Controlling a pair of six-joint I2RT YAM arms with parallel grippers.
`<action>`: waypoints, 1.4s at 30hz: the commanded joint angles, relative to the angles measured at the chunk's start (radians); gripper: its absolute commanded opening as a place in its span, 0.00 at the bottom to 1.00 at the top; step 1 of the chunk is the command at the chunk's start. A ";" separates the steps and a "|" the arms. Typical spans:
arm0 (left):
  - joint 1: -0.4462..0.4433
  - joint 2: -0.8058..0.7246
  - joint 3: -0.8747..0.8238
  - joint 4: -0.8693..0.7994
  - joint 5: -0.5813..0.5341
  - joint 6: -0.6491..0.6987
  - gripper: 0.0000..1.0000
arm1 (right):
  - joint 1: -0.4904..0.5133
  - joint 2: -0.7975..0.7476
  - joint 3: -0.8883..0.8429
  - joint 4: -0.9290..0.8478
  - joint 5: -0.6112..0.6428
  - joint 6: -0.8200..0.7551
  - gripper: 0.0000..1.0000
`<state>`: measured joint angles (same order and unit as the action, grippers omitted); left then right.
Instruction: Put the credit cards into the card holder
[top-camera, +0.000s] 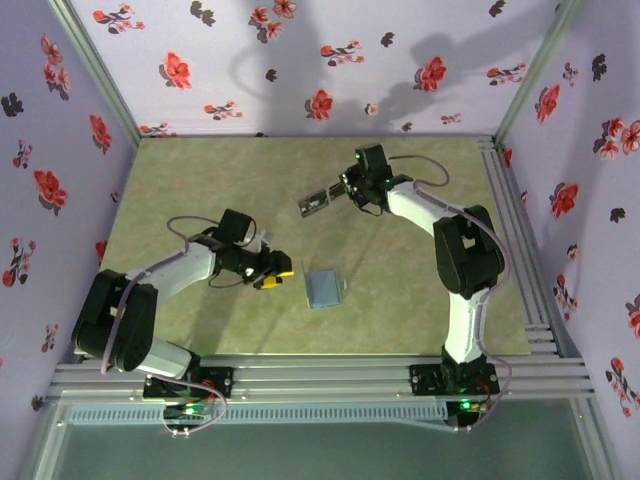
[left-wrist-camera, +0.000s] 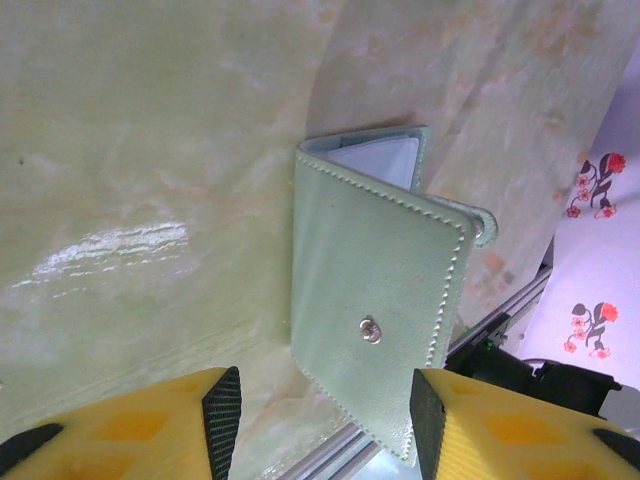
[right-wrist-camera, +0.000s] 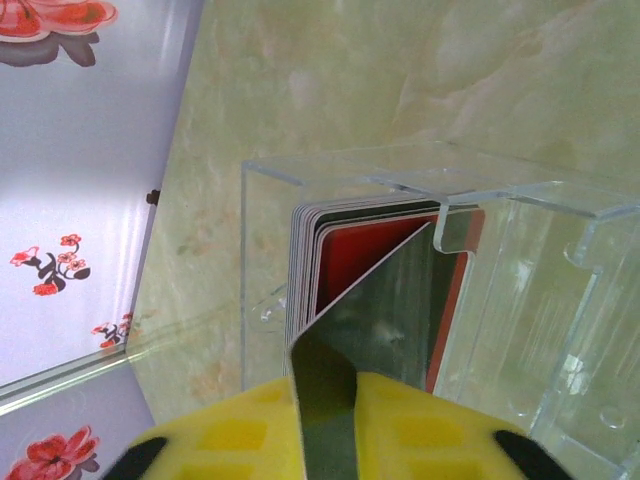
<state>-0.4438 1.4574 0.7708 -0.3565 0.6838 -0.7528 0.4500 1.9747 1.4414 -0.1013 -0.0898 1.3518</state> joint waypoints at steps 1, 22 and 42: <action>0.010 -0.018 0.005 -0.048 0.013 0.038 0.52 | 0.001 -0.062 -0.025 -0.014 0.014 -0.008 0.15; -0.027 -0.096 0.115 -0.099 0.012 0.019 0.59 | 0.030 -0.476 -0.382 -0.164 -0.070 -0.347 0.00; -0.035 -0.231 0.003 -0.020 0.049 -0.036 0.61 | 0.263 -0.484 -0.590 -0.117 -0.566 -0.700 0.00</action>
<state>-0.4824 1.2667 0.8028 -0.4149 0.6628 -0.7639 0.7074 1.4544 0.8665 -0.3286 -0.5861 0.6529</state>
